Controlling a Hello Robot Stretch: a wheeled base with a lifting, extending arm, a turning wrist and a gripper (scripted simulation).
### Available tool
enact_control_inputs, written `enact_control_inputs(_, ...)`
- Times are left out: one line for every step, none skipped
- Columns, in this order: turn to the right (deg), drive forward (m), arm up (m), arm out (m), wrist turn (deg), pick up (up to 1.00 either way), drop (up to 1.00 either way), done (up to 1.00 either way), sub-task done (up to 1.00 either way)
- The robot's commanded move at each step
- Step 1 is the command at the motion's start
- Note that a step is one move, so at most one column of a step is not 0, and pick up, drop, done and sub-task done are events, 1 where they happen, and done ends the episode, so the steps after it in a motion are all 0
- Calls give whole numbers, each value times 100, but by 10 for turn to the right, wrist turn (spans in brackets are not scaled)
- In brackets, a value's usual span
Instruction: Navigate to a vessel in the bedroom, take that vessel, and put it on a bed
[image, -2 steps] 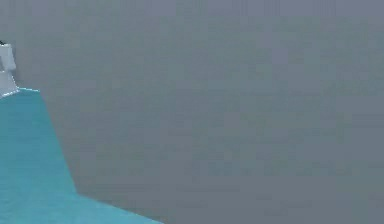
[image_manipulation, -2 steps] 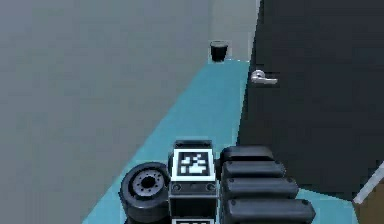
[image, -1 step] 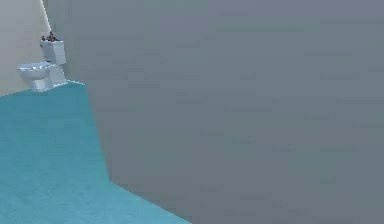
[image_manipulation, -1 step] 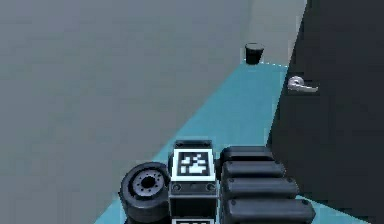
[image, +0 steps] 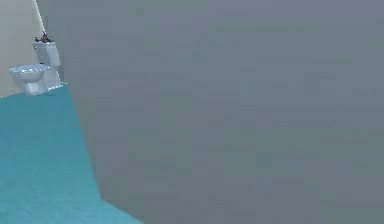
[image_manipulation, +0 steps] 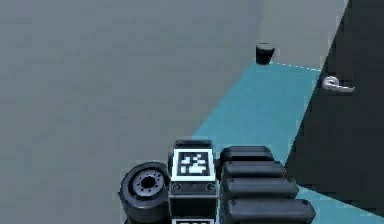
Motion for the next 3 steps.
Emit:
enact_control_inputs(-150,0,0,0,0,0,0,0,0)
enact_control_inputs(0,30,0,0,0,0,0,0,0)
enact_control_inputs(-420,0,0,0,0,0,0,0,0)
